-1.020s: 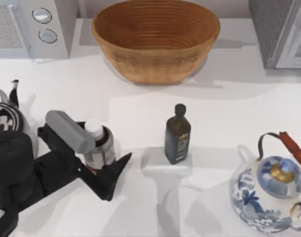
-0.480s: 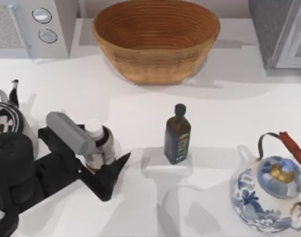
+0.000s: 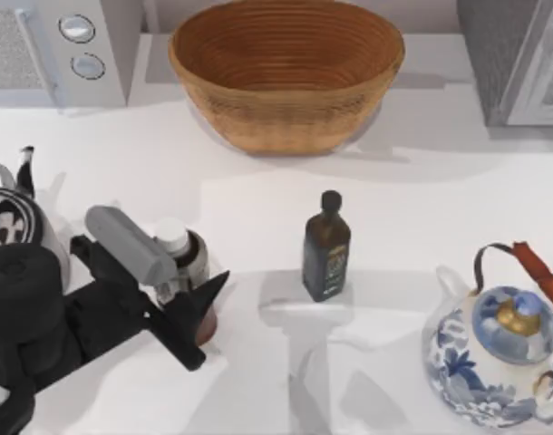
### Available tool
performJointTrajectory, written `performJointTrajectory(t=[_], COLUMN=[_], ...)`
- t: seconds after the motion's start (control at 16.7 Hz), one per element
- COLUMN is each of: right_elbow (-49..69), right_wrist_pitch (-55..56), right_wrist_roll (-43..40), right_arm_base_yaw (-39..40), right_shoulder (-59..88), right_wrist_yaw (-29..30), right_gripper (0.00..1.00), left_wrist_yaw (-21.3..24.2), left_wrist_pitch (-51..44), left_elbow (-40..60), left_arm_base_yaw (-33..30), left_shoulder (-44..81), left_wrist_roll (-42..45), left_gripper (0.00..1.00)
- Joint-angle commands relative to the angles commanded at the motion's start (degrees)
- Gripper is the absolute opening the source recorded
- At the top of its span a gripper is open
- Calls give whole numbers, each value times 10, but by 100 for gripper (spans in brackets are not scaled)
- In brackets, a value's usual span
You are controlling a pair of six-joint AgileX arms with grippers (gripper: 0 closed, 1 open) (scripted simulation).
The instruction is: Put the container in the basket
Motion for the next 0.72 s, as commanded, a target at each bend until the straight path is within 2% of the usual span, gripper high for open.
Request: performJointTrajectory(t=[0.12,0.18,0.72], right_elbow=[0,0,0], right_wrist_pitch=[0,0,0], right_wrist_roll=[0,0,0], right_arm_base_yaw=[0,0,0], right_shoulder=[0,0,0], right_wrist_yaw=[0,0,0], right_gripper=[100,100,100], left_wrist_yaw=[0,0,1], left_wrist_pitch=[0,0,-1], left_elbow=[0,0,1], left_arm_base_yaw=[0,0,0], left_shoulder=[0,0,-1], left_wrist_roll=[0,0,1], left_gripper=[2,0,0])
